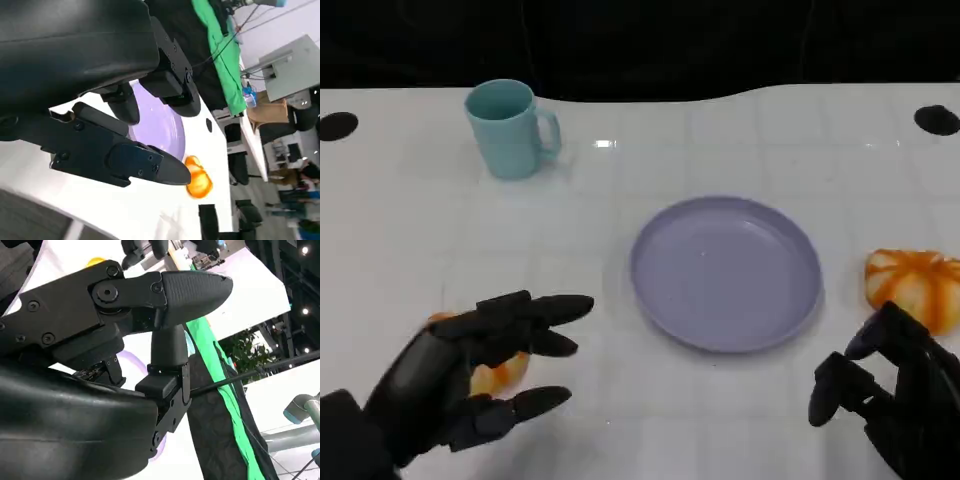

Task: Grasp the bread from the table and place it into the plate.

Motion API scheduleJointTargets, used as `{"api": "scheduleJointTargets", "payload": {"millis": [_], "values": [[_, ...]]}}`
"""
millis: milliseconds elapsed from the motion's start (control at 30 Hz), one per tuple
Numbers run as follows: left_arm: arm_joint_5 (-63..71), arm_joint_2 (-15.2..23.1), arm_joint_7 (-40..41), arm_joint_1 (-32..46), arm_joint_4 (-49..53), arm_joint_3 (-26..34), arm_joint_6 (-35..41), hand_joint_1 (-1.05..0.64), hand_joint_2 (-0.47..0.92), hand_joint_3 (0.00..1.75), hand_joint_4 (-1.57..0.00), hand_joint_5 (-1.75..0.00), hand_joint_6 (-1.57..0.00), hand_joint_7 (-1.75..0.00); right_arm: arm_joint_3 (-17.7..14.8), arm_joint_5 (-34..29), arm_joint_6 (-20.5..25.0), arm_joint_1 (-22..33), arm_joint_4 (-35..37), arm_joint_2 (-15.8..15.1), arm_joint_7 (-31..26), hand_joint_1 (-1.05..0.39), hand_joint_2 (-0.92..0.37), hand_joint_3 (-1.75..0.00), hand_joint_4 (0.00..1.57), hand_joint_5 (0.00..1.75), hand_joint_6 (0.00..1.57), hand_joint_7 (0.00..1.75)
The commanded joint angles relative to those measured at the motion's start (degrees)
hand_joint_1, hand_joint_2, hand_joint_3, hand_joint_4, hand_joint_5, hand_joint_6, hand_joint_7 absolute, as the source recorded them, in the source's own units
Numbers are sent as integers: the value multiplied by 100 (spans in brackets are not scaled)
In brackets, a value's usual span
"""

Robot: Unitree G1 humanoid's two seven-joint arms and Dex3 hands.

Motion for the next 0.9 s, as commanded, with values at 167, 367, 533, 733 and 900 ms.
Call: {"api": "scheduleJointTargets", "payload": {"millis": [167,367,533,733,900], "values": [[1756,992,531,76,-822,28,-335,-58,92,6,-4,-56,-35,0,-20,55,75,78,-133,-53,-35,-58,-92,-41,76,175,57,161],[2625,1427,756,55,-1080,47,-320,-62,92,8,-1,-38,-25,0,-21,75,172,79,-182,-81,-56,-57,-92,-41,76,175,56,163],[3301,1701,872,8,-1182,-6,-218,-61,92,8,0,-24,-18,-1,-25,110,226,97,-200,-62,-43,-57,-92,-40,76,175,55,165],[4114,1901,801,-54,-1459,-102,183,-62,92,6,0,-4,-13,-1,-5,156,246,134,-236,-54,-43,-57,-92,-40,75,175,54,166],[5372,1872,963,-153,-1740,-371,618,-61,90,3,-2,-4,-18,-2,3,143,250,124,-246,-68,-49,-57,-92,-41,76,175,53,168]]}}
